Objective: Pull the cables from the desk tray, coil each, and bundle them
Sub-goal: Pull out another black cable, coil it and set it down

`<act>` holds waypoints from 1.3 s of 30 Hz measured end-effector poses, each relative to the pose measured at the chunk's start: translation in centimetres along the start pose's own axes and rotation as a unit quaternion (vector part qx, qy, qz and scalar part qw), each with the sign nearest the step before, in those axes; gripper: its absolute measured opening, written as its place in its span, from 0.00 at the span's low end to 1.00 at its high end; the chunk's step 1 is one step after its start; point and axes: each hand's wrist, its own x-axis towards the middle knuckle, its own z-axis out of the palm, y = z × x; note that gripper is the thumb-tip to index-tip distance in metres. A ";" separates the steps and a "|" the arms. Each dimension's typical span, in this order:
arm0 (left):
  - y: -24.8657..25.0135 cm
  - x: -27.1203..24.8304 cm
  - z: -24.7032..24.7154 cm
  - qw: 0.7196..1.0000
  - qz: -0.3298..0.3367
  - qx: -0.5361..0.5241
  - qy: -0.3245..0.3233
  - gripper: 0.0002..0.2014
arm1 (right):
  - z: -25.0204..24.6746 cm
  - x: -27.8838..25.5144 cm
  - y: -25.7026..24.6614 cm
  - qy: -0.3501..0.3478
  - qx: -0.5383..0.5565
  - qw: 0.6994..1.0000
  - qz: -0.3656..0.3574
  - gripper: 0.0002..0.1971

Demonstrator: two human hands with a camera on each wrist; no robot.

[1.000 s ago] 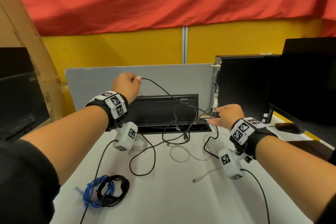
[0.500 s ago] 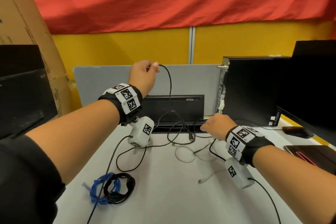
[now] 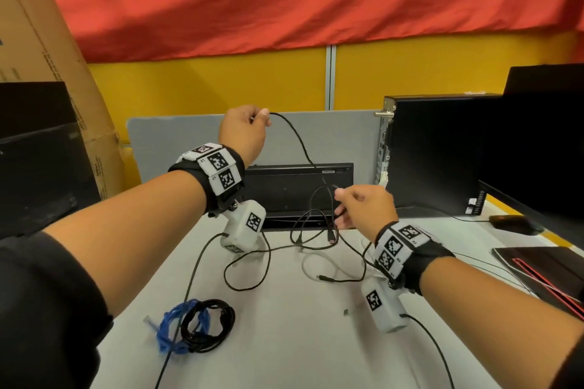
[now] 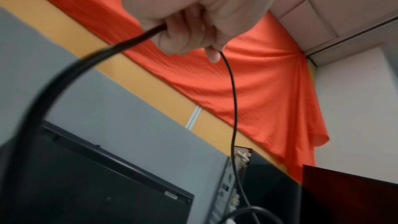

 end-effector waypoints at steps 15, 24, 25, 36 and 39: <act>-3.0 3.7 -5.3 0.975 -0.066 0.037 0.207 0.14 | -3.4 -0.5 3.7 -0.020 -0.109 0.939 0.326 0.06; 1.0 1.2 -2.9 0.999 0.024 0.008 -0.039 0.13 | -1.8 1.2 -0.3 -0.094 -0.388 0.917 0.005 0.12; 1.3 0.6 -2.3 0.996 0.027 -0.001 -0.084 0.13 | -1.6 1.4 -1.6 -0.078 -0.306 0.948 -0.040 0.10; 3.3 -1.7 1.1 0.951 0.036 0.001 -0.307 0.14 | -2.8 1.9 -10.0 -0.085 -0.119 0.979 -0.143 0.11; 2.4 -1.3 0.4 0.954 0.031 0.037 -0.296 0.15 | -4.7 2.5 -9.3 -0.021 -0.226 0.955 -0.190 0.11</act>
